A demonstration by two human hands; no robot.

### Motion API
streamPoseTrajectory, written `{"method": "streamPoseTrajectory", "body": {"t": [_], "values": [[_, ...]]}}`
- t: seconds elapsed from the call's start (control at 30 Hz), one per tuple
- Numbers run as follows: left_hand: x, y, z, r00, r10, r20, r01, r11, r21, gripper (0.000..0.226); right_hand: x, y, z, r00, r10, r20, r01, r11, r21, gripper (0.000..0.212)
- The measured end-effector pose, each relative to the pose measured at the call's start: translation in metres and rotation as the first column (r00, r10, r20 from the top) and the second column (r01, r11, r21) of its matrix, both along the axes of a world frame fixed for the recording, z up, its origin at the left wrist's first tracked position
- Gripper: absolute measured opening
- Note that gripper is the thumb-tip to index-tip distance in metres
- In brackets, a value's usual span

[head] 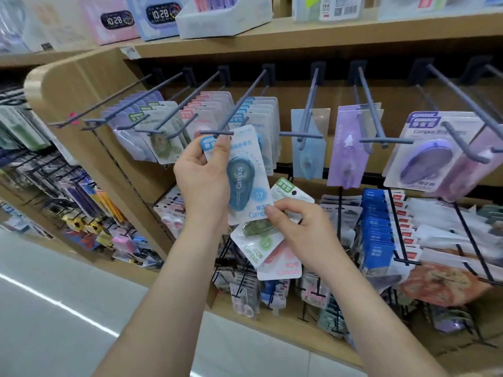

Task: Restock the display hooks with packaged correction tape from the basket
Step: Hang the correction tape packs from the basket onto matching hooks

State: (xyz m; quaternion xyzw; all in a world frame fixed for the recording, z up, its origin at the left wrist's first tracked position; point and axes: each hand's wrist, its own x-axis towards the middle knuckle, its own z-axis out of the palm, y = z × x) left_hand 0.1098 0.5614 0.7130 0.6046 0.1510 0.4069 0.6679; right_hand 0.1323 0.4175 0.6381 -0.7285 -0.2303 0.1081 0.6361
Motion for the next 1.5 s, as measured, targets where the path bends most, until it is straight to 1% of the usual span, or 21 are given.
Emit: {"method": "streamPoseTrajectory", "body": {"t": [0.17, 0.3, 0.37, 0.4, 0.43, 0.5, 0.53, 0.57, 0.63, 0.7, 0.8, 0.93, 1.0, 1.1, 1.13, 1.2, 1.27, 1.3, 1.33, 1.4, 1.5], "values": [[-0.002, 0.013, 0.004, 0.986, -0.153, -0.061, 0.15, 0.987, -0.055, 0.017, -0.002, 0.004, -0.003, 1.0, -0.007, -0.024, 0.007, 1.0, -0.005, 0.025], [-0.003, 0.021, 0.007, 0.972, -0.212, -0.097, 0.209, 0.977, -0.041, 0.017, -0.006, 0.007, -0.004, 0.999, -0.033, -0.018, 0.033, 0.999, -0.017, 0.021], [-0.001, 0.021, 0.007, 0.983, -0.146, -0.11, 0.15, 0.988, 0.029, 0.01, -0.008, 0.01, -0.003, 0.998, -0.056, -0.018, 0.056, 0.998, -0.012, 0.021], [-0.002, 0.02, 0.005, 0.991, -0.059, -0.122, 0.074, 0.99, 0.116, 0.008, -0.009, 0.012, -0.003, 0.997, -0.079, -0.02, 0.079, 0.997, -0.005, 0.021], [-0.005, 0.02, 0.0, 0.99, 0.054, -0.129, -0.023, 0.972, 0.232, 0.013, -0.009, 0.013, -0.002, 0.994, -0.106, -0.019, 0.106, 0.994, 0.005, 0.021], [-0.016, 0.017, -0.018, 0.963, 0.229, -0.145, -0.129, 0.859, 0.495, 0.026, -0.009, 0.014, -0.001, 0.991, -0.13, -0.015, 0.13, 0.991, 0.027, 0.021], [-0.022, 0.012, -0.026, 0.951, 0.248, -0.184, -0.094, 0.801, 0.592, 0.033, -0.009, 0.014, 0.0, 0.993, -0.121, -0.007, 0.121, 0.992, 0.034, 0.021], [-0.026, 0.008, -0.033, 0.941, 0.235, -0.245, -0.026, 0.769, 0.639, 0.039, -0.009, 0.014, 0.001, 0.994, -0.106, 0.007, 0.105, 0.994, 0.037, 0.02], [-0.024, 0.005, -0.042, 0.915, 0.23, -0.332, 0.049, 0.752, 0.657, 0.044, -0.009, 0.013, 0.002, 0.996, -0.085, 0.026, 0.084, 0.996, 0.037, 0.016], [-0.015, 0.008, -0.041, 0.903, 0.27, -0.335, 0.035, 0.73, 0.682, 0.046, -0.009, 0.01, 0.003, 0.995, -0.095, 0.012, 0.094, 0.995, 0.046, 0.012], [0.004, 0.013, -0.038, 0.885, 0.308, -0.35, 0.045, 0.691, 0.722, 0.05, -0.008, -0.002, 0.003, 0.981, -0.185, 0.062, 0.185, 0.983, 0.009, 0.017], [0.031, 0.018, -0.04, 0.864, 0.344, -0.367, 0.06, 0.654, 0.754, 0.049, -0.007, -0.022, 0.005, 0.965, -0.256, 0.054, 0.255, 0.967, 0.021, 0.017], [0.041, 0.021, -0.041, 0.87, 0.316, -0.379, 0.078, 0.67, 0.738, 0.048, -0.008, -0.031, 0.006, 0.973, -0.232, -0.007, 0.232, 0.97, 0.069, 0.03], [0.034, 0.015, -0.043, 0.87, 0.288, -0.4, 0.082, 0.715, 0.694, 0.052, -0.01, -0.039, 0.009, 0.988, -0.137, -0.07, 0.148, 0.969, 0.197, 0.069], [0.025, 0.01, -0.046, 0.873, 0.258, -0.413, 0.086, 0.753, 0.652, 0.051, -0.01, -0.041, 0.009, 0.99, -0.11, -0.086, 0.127, 0.963, 0.236, 0.078], [-0.001, -0.005, -0.054, 0.872, 0.064, -0.485, 0.2, 0.858, 0.473, 0.042, -0.009, -0.042, 0.011, 0.991, -0.076, -0.111, 0.102, 0.961, 0.256, 0.089], [-0.029, -0.021, -0.063, 0.813, -0.245, -0.528, 0.403, 0.892, 0.207, 0.037, -0.009, -0.039, 0.012, 0.988, -0.046, -0.146, 0.08, 0.969, 0.232, 0.094], [-0.04, -0.025, -0.066, 0.788, -0.355, -0.503, 0.453, 0.887, 0.084, 0.04, -0.01, -0.038, 0.011, 0.985, -0.024, -0.17, 0.062, 0.973, 0.222, 0.095], [-0.048, -0.028, -0.069, 0.784, -0.41, -0.466, 0.463, 0.887, -0.002, 0.044, -0.01, -0.036, 0.009, 0.979, 0.009, -0.204, 0.037, 0.975, 0.22, 0.095], [-0.058, -0.024, -0.07, 0.808, -0.413, -0.42, 0.422, 0.903, -0.077, 0.048, -0.009, -0.035, 0.005, 0.948, 0.106, -0.299, -0.034, 0.971, 0.236, 0.092], [-0.068, -0.016, -0.07, 0.853, -0.361, -0.376, 0.348, 0.932, -0.104, 0.037, -0.006, -0.036, -0.001, 0.893, 0.232, -0.386, -0.132, 0.954, 0.269, 0.081]]}}
